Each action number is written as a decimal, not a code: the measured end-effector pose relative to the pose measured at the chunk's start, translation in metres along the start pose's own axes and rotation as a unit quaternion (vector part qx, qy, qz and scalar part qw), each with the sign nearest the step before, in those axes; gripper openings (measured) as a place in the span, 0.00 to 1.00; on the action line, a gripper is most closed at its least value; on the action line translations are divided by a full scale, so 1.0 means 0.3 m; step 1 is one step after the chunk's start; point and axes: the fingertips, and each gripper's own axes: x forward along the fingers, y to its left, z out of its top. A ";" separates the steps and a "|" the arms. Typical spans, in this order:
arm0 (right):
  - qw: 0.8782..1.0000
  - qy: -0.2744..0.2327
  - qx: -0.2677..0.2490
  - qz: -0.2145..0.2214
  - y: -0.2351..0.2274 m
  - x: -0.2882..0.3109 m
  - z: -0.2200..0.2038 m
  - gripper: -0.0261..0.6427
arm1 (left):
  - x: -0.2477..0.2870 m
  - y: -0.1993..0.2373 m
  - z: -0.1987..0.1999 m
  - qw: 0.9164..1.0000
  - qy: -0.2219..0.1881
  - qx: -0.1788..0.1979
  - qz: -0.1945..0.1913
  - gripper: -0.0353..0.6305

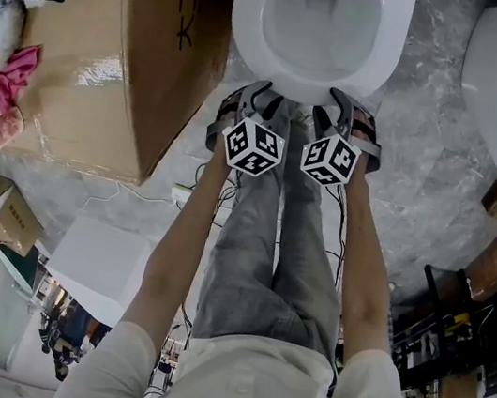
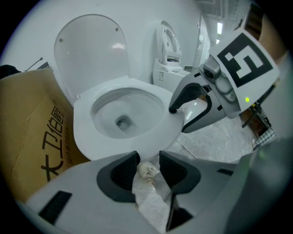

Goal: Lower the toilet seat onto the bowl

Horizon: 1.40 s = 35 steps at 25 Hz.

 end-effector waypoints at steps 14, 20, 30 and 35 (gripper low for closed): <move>1.000 0.004 0.005 0.020 0.004 0.038 -0.016 0.41 | 0.031 -0.010 -0.014 1.000 0.013 -0.013 -0.012 0.30; 0.998 -0.012 0.063 0.004 -0.028 -0.012 -0.035 0.29 | 0.006 0.029 0.020 1.000 -0.001 -0.024 -0.003 0.30; 0.987 -0.084 0.127 -0.054 -0.178 -0.160 0.066 0.16 | -0.095 0.105 0.129 0.996 -0.061 -0.055 0.024 0.18; 0.962 -0.163 0.202 -0.084 -0.312 -0.357 0.183 0.05 | -0.236 0.156 0.275 0.988 -0.131 -0.076 0.041 0.08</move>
